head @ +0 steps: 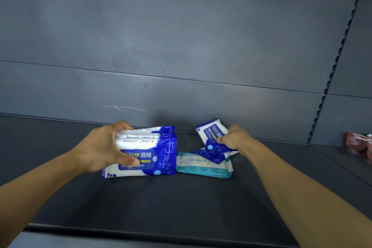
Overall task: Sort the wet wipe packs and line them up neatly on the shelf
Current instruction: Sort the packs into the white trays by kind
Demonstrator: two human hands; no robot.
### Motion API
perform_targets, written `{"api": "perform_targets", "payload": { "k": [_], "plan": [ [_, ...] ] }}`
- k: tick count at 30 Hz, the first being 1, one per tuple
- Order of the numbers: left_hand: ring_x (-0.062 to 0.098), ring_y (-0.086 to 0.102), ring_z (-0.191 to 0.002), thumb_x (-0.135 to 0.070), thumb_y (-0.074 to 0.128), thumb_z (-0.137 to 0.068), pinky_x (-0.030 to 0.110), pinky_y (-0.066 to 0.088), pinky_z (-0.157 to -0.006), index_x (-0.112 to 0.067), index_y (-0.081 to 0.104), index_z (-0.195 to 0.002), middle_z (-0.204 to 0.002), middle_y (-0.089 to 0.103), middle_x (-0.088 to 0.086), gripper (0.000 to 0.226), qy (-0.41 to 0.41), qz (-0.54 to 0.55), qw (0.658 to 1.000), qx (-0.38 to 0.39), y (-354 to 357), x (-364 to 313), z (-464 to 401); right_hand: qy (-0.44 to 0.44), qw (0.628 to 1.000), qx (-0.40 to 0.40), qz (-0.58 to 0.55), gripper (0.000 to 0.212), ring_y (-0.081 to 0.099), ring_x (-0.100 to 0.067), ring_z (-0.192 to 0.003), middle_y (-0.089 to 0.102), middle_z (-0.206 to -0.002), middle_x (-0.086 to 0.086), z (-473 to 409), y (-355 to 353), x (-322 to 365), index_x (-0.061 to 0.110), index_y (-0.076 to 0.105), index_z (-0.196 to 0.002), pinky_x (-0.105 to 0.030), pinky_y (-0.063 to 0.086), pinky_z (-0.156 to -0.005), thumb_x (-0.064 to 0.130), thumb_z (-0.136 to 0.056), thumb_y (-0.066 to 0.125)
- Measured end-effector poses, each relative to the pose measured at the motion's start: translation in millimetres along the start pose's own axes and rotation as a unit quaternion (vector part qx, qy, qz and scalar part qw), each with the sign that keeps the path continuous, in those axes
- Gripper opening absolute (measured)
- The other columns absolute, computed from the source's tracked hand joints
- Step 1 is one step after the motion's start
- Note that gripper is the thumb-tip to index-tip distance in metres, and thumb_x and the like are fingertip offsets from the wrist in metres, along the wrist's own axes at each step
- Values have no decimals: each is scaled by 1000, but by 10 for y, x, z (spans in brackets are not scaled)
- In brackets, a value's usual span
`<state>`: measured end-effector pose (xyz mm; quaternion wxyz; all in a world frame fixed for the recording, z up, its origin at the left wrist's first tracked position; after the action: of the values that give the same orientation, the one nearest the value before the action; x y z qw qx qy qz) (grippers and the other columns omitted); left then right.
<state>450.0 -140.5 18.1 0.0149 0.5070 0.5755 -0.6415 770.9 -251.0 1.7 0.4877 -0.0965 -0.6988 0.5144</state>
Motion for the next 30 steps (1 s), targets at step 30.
{"api": "perform_targets", "payload": {
  "k": [30],
  "plan": [
    [29,67,-93,-5,65,-86,49,50,-93,-25,53,-119,-111,68,13,41,-26,314,947,60,89,61,188,-323,936,142,0,46,67,-8,-93,72,-100,10,1468,80,845,24,69,-108,-33,55,-86,-5,-72,73]
  ]
}}
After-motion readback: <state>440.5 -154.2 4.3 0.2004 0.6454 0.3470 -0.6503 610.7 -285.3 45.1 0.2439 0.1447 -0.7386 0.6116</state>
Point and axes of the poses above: each hand's wrist, its own z-axis away from the middle knuckle, its own y-axis out of the palm, x = y × z, the point moved 7 cm from there along -z, towards the middle knuckle
